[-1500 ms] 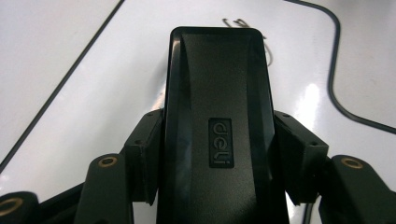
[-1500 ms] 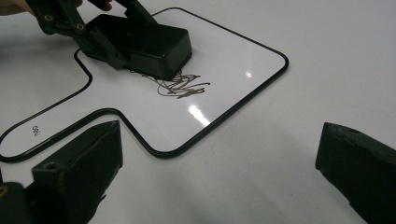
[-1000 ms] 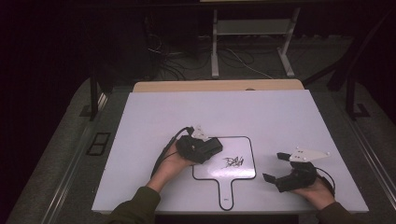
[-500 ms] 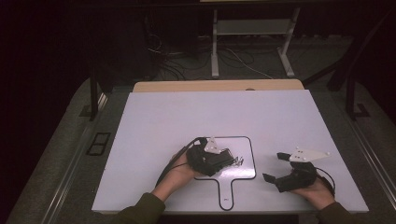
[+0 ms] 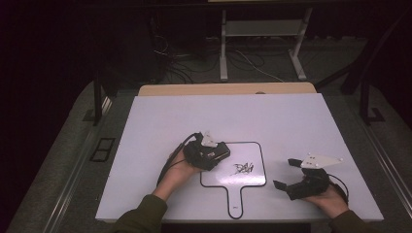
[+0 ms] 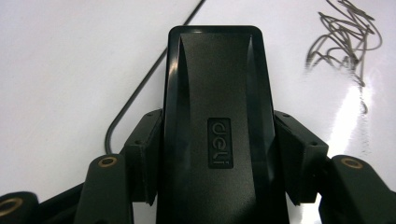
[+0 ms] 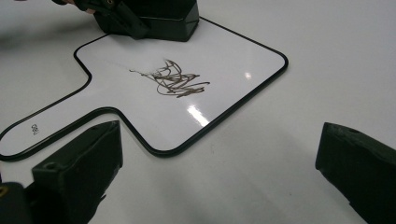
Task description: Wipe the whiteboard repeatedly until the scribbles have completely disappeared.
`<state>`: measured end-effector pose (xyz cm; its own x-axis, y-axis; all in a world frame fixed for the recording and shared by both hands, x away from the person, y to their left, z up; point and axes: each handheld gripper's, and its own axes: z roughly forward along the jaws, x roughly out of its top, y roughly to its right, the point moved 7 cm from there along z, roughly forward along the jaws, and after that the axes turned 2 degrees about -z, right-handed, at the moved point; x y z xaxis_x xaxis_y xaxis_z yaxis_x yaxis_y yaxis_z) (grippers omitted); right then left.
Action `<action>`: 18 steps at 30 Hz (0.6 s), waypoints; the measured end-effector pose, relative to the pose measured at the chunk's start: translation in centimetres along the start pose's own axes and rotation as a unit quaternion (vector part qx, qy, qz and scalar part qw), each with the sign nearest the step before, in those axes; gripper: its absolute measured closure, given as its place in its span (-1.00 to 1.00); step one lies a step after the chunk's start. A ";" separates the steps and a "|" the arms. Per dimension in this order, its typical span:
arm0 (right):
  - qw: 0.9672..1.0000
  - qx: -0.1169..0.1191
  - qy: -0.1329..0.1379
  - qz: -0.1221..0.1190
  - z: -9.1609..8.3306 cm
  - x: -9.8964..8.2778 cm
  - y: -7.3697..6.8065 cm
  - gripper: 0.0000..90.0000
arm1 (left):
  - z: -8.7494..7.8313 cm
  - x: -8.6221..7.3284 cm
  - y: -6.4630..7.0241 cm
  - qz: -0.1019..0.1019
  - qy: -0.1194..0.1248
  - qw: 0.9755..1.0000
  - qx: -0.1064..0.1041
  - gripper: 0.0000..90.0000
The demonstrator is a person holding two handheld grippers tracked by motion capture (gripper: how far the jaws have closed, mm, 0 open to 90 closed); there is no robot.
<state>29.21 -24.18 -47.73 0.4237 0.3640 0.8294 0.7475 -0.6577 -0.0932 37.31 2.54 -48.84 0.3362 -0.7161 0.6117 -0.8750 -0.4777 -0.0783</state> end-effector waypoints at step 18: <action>1.000 0.000 -0.001 0.001 0.0 0.0 0.0 -1.00 | 0.5 0.9 2.9 0.025 0.000 0.999 -0.036 -0.13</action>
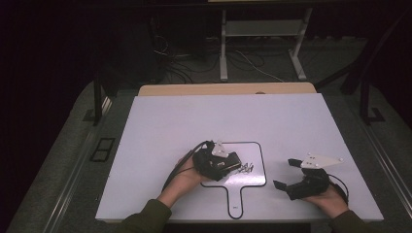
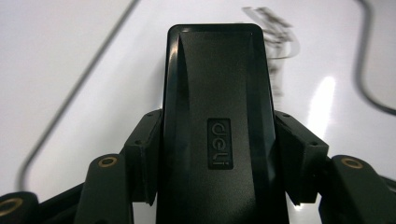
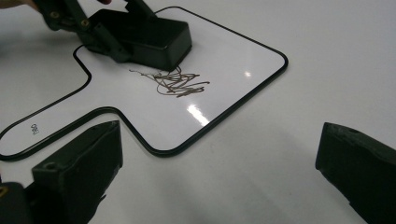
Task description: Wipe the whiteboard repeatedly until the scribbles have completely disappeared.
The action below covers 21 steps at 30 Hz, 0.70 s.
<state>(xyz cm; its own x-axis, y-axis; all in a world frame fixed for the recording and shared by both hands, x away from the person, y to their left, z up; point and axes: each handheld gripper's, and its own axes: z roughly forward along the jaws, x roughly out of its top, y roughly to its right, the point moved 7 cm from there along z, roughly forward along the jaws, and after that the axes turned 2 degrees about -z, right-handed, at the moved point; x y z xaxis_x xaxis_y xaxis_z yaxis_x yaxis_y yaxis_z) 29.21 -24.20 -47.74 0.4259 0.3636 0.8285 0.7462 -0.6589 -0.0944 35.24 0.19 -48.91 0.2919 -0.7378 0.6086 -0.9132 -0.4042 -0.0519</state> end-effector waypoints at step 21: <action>1.000 0.000 0.001 -0.001 0.0 0.0 0.0 -1.00 | 0.5 1.0 2.4 0.034 -0.014 0.999 -0.028 -0.13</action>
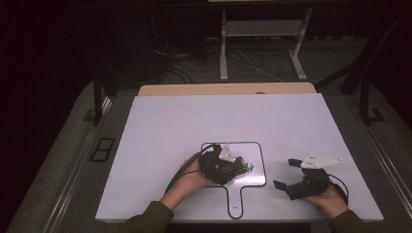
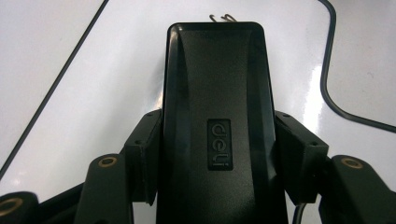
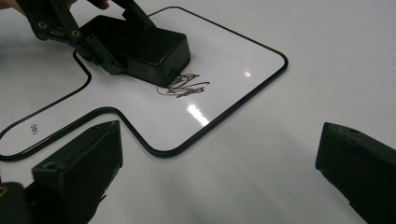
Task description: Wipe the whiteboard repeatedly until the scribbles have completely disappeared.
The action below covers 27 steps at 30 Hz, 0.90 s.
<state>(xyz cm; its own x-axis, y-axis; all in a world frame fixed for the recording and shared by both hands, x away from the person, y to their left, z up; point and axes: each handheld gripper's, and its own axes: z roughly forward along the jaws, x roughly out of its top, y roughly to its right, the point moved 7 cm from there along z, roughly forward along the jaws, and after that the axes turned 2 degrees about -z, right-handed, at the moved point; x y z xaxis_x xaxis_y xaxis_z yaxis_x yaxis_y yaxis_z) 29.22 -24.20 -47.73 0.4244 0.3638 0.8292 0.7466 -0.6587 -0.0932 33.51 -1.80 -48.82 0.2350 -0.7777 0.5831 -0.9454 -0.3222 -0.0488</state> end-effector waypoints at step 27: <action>1.000 -0.001 0.000 -0.002 -0.1 0.0 0.0 -1.00 | 1.5 2.0 0.4 -0.001 -0.005 1.000 -0.018 -0.13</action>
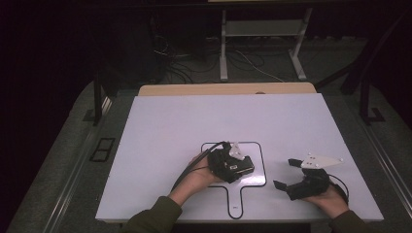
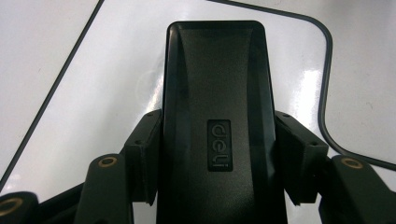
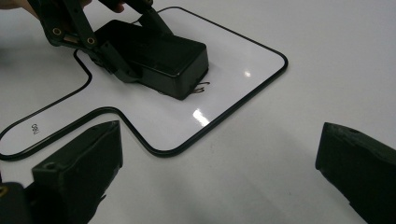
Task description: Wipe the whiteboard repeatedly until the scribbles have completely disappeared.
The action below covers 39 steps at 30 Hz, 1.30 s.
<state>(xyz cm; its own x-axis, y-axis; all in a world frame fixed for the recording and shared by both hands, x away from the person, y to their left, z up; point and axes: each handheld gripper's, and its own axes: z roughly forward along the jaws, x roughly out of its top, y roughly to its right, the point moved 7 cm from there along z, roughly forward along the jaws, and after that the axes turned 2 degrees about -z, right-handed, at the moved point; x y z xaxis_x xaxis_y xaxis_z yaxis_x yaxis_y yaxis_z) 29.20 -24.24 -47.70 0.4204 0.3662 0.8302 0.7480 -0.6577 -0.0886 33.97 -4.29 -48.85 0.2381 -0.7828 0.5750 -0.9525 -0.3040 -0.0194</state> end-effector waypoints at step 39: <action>1.000 -0.001 -0.001 -0.001 0.0 0.0 0.0 -1.00 | 1.2 1.8 -2.9 -0.007 -0.011 1.000 0.013 -0.13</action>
<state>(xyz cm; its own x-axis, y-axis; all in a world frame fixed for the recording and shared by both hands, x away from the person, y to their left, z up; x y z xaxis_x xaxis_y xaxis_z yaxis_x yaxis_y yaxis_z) 29.18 -24.28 -47.73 0.4199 0.3694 0.8290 0.7483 -0.6577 -0.0859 37.42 -5.45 -48.80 0.2560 -0.7899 0.5572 -0.9439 -0.3286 -0.0323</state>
